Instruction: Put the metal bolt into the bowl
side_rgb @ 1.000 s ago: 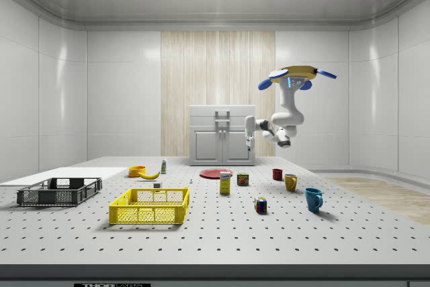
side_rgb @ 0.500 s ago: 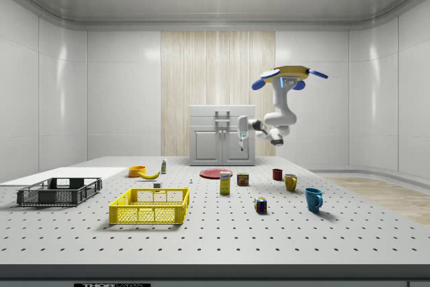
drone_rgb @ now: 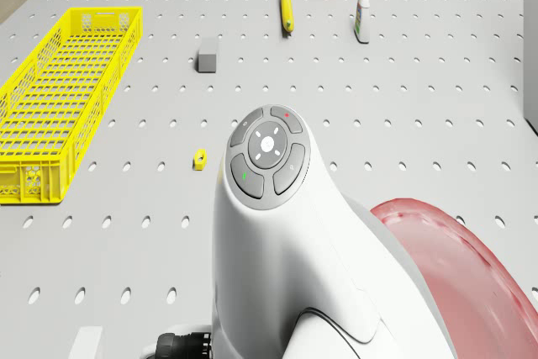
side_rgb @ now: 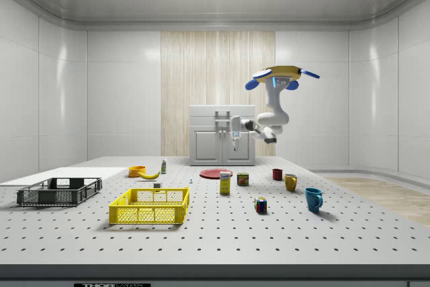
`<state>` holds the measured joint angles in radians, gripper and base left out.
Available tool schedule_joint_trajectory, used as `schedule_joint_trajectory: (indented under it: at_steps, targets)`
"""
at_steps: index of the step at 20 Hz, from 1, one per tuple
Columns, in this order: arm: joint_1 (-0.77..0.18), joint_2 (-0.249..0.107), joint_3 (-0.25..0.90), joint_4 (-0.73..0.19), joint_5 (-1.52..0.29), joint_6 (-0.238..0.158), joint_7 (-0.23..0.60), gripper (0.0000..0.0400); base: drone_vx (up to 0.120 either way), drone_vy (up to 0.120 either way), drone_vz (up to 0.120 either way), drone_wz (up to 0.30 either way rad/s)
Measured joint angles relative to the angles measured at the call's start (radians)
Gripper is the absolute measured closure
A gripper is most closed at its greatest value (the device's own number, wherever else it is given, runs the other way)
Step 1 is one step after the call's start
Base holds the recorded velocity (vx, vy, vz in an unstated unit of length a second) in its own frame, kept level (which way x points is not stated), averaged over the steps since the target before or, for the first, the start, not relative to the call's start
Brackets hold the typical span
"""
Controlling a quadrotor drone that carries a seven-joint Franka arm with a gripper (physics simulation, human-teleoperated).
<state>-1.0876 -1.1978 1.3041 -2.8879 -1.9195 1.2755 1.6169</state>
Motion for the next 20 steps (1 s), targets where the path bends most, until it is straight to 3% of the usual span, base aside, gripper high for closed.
schedule_joint_trajectory:
  at_steps: [12,20]
  targets:
    - [-0.017,-0.054,0.015,0.004,0.027,0.049,0.015,0.0,0.12,0.0,-0.003,0.0]
    - [-0.026,-0.086,0.023,0.006,0.043,0.08,0.024,0.0,0.12,0.0,-0.115,0.0]
